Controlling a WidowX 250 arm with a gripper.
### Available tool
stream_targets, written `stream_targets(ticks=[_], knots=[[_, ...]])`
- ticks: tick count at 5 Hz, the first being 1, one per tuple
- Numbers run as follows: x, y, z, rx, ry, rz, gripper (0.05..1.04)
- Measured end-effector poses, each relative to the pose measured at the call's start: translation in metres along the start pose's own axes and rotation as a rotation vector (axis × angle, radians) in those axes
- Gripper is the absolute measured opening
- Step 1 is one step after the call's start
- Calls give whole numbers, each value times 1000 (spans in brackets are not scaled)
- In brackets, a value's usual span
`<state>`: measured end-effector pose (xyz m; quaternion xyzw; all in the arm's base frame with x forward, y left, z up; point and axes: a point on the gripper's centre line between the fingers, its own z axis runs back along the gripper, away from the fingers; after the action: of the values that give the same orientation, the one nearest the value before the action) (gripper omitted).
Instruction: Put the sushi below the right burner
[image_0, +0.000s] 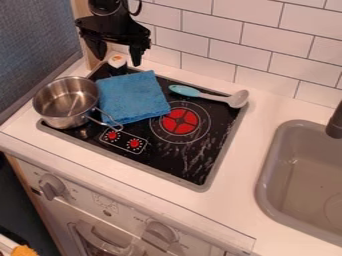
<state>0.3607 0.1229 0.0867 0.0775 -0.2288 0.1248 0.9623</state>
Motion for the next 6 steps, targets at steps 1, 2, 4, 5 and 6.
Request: stream_targets(ticks=[1, 2, 4, 5, 6], knots=[[-8, -2, -11, -5, 38, 1, 999], [-4, 6, -18, -7, 66, 18, 999], [11, 18, -46, -45, 122, 59, 999], [14, 22, -64, -82, 149, 74, 999], [18, 19, -78, -111, 163, 65, 999]])
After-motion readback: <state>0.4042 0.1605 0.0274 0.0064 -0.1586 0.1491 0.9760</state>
